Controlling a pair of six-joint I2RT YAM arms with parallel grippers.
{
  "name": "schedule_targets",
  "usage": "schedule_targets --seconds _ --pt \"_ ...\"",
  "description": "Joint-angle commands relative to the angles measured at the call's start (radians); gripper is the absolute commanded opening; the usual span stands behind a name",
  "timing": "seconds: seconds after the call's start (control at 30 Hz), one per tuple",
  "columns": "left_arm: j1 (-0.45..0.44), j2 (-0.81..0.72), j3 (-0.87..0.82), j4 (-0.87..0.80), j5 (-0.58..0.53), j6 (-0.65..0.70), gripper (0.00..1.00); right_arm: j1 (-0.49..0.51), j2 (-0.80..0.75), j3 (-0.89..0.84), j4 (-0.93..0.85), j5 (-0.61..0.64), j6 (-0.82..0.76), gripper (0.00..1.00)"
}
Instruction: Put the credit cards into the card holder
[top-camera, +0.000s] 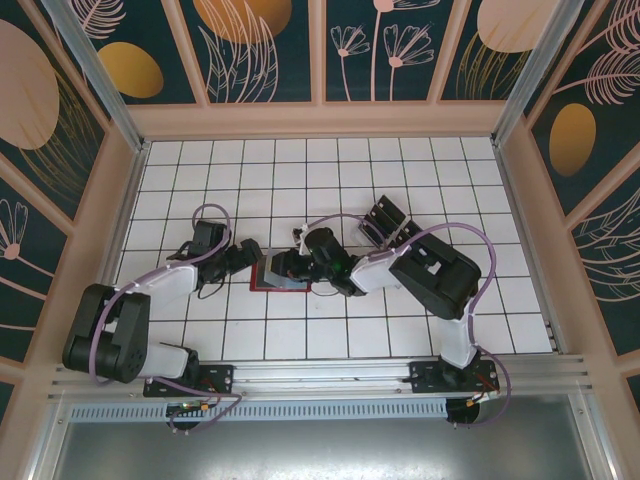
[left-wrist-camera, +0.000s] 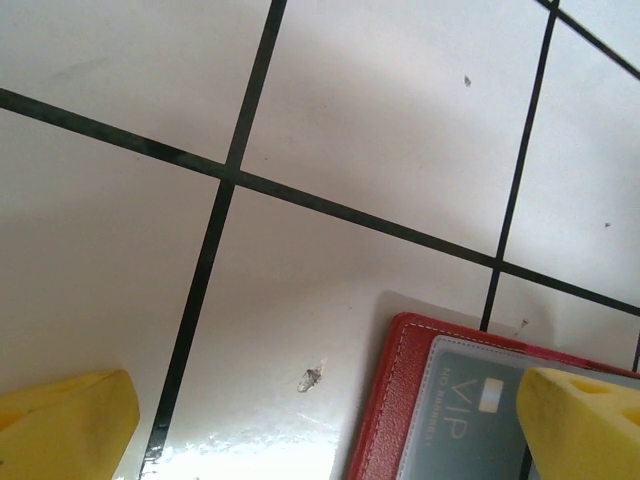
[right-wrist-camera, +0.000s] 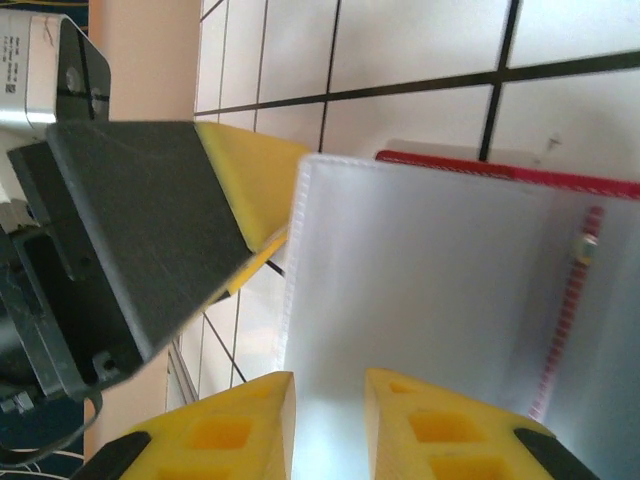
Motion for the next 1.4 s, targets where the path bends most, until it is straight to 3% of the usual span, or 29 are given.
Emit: schedule_targets --seconds 0.0,0.33,0.73,1.07,1.37 --pt "0.003 -0.032 -0.019 0.05 -0.085 -0.044 0.99 -0.006 0.034 0.064 -0.092 -0.012 -0.047 0.24" --pt "0.001 -0.119 -0.04 0.039 -0.07 -0.075 0.99 -0.005 0.144 0.193 -0.209 -0.039 -0.091 0.22" --pt "0.002 -0.149 -0.081 0.035 -0.025 -0.062 0.99 0.003 0.193 0.224 -0.211 -0.062 -0.088 0.22" --pt "0.001 -0.141 -0.088 0.032 -0.01 -0.029 0.99 -0.026 0.027 0.237 -0.225 -0.098 -0.172 0.3" --pt "-0.016 -0.138 -0.063 0.015 -0.001 0.023 0.98 -0.099 -0.232 0.063 -0.369 0.028 -0.242 0.35"
